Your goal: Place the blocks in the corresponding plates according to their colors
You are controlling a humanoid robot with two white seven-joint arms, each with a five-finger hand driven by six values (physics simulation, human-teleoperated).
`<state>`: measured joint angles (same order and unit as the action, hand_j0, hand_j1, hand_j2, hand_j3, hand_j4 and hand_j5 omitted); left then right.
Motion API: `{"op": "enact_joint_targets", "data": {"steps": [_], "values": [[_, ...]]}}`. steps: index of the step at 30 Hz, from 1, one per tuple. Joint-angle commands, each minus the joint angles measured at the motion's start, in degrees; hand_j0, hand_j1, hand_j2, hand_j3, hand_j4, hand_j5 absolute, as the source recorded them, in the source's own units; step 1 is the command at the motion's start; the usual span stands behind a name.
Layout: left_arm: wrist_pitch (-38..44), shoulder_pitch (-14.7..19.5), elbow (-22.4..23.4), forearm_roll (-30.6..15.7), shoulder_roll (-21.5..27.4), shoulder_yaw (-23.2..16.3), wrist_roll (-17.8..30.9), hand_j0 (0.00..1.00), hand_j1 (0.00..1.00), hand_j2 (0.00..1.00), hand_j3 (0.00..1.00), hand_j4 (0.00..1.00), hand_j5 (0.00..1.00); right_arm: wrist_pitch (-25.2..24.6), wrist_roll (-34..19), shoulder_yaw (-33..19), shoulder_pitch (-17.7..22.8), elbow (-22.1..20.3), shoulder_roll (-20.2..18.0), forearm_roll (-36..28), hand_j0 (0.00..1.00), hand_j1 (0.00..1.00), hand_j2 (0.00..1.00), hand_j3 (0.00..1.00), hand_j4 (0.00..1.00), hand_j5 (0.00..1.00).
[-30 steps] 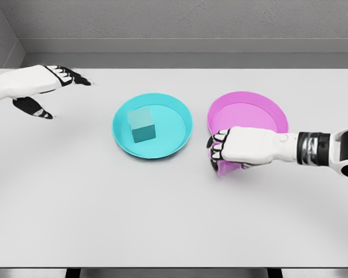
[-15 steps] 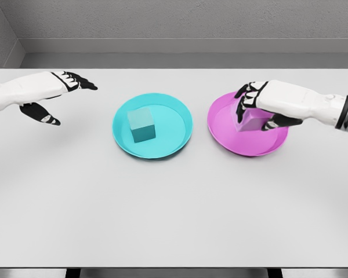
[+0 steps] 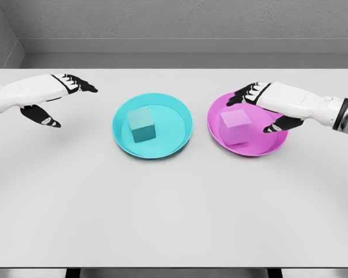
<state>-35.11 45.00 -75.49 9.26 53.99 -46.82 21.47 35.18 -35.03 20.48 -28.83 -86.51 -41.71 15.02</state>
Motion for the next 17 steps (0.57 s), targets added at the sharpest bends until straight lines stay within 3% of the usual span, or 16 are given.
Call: {"op": "enact_joint_targets", "data": {"steps": [1, 2, 4, 6, 17], "values": [[0.11, 0.0, 0.0, -0.38, 0.06, 0.06, -0.03, 1.0, 1.0, 1.0, 1.0, 1.0, 1.0, -0.18, 0.03, -1.05, 0.09, 1.16, -0.3, -0.44, 1.0, 1.0, 1.0, 1.0, 1.0, 1.0], [0.11, 0.0, 0.0, -0.38, 0.06, 0.06, -0.03, 1.0, 1.0, 1.0, 1.0, 1.0, 1.0, -0.18, 0.03, -2.37, 0.18, 2.83, -0.21, -0.61, 1.0, 1.0, 1.0, 1.0, 1.0, 1.0], [0.11, 0.0, -0.09, -0.38, 0.06, 0.06, -0.03, 1.0, 1.0, 1.0, 1.0, 1.0, 1.0, -0.18, 0.03, -9.04, 0.62, 11.18, -0.21, -0.61, 1.0, 1.0, 1.0, 1.0, 1.0, 1.0], [0.11, 0.0, -0.09, -0.38, 0.06, 0.06, -0.03, 1.0, 1.0, 1.0, 1.0, 1.0, 1.0, -0.18, 0.03, -11.78, 0.62, 14.87, -0.56, -0.52, 1.0, 1.0, 1.0, 1.0, 1.0, 1.0], [0.11, -0.35, -0.09, -0.38, -0.03, 0.06, -0.03, 1.0, 1.0, 1.0, 1.0, 1.0, 1.0, -0.18, 0.03, -11.78, 1.32, 14.17, -0.65, -0.35, 1.0, 1.0, 1.0, 1.0, 1.0, 1.0]]}}
